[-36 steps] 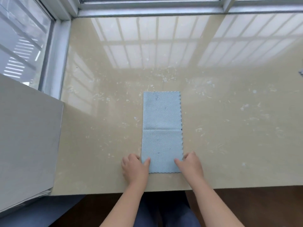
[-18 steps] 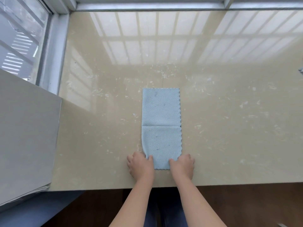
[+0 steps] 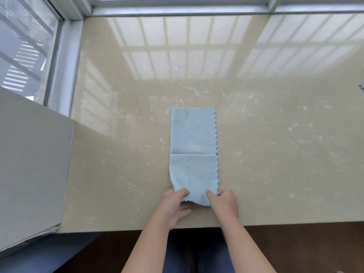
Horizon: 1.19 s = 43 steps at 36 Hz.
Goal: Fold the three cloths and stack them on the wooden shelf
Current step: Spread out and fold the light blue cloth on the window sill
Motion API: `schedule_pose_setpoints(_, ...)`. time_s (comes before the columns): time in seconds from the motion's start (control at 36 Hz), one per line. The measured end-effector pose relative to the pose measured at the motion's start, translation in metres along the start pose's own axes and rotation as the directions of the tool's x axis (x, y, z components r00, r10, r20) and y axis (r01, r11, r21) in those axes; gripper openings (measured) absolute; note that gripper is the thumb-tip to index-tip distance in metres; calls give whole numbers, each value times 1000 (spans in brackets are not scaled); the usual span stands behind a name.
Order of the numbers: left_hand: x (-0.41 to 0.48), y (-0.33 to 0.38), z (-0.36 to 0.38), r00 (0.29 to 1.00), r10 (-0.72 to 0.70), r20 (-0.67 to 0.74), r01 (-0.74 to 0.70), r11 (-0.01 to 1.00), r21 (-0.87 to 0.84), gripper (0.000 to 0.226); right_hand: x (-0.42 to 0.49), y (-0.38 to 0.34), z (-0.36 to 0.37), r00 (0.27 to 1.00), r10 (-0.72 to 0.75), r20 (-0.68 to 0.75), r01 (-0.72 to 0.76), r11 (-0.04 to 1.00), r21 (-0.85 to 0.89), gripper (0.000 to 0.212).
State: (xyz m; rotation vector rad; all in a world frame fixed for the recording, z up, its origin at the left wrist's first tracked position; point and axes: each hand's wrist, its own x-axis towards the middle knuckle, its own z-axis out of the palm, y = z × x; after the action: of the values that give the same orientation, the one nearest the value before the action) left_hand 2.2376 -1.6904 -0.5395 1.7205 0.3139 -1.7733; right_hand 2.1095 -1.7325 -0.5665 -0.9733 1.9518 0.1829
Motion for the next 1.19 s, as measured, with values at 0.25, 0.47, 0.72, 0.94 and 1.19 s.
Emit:
schedule_pose_setpoints(0.25, -13, 15, 6, 981, -5, 195, 62, 957, -284, 15, 0, 3, -19, 987, -34, 155, -37, 901, 433, 28)
schedule_pose_setpoints(0.47, -15, 19, -1, 992, 117, -53, -114, 992, 59, 12, -4, -1, -39, 961, -240, 138, 145, 862, 486, 20)
schedule_pose_setpoints(0.72, -26, 20, -11, 969, 232, -78, -199, 932, 305, 44, -1, 11, -52, 900, -390, 194, 313, 889, 335, 36)
schedule_pose_setpoints(0.94, -41, 16, -28, 966, 254, 44, -246, 853, 461, 53, 3, 26, -63, 844, -468, 263, 422, 881, 214, 54)
schedule_pose_setpoints(1.19, -46, 16, -38, 963, 264, 48, -258, 866, 428, 12, 0, 28, -72, 836, -401, 376, 340, 915, 218, 23)
